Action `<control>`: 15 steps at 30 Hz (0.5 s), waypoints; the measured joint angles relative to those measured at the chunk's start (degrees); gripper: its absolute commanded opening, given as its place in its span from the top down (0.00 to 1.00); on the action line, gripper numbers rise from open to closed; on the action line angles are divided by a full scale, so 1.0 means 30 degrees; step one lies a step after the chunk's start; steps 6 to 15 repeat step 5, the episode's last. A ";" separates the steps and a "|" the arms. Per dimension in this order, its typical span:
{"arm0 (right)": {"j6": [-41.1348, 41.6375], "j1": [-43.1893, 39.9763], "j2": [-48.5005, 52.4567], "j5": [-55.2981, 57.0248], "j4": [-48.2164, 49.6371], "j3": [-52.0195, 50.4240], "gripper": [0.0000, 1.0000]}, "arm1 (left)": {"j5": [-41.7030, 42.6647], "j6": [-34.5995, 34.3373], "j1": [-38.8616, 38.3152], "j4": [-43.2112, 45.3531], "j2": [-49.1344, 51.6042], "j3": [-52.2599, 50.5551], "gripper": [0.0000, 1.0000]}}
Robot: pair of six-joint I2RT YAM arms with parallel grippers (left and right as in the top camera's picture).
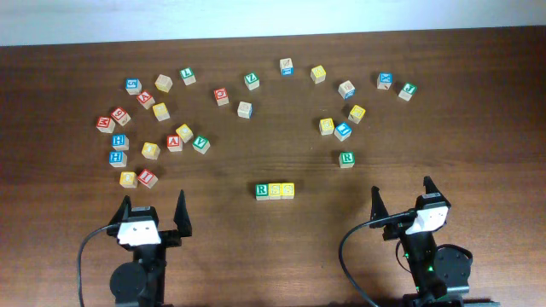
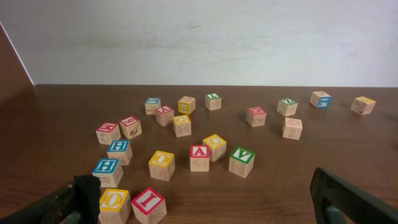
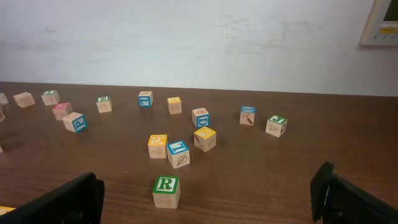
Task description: Spell out RSS
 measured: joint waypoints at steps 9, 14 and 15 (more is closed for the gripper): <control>-0.0015 0.0000 -0.0007 0.0000 0.0000 0.0000 0.02 | 0.0000 0.0000 0.0000 0.0000 0.0000 0.0000 0.01; -0.0015 0.0000 -0.0007 0.0000 0.0000 0.0000 0.02 | 0.0000 0.0000 0.0000 0.0000 0.0000 0.0000 0.01; -0.0015 0.0000 -0.0007 0.0000 0.0000 0.0000 0.02 | 0.0000 0.0000 0.0000 0.0000 0.0000 0.0000 0.01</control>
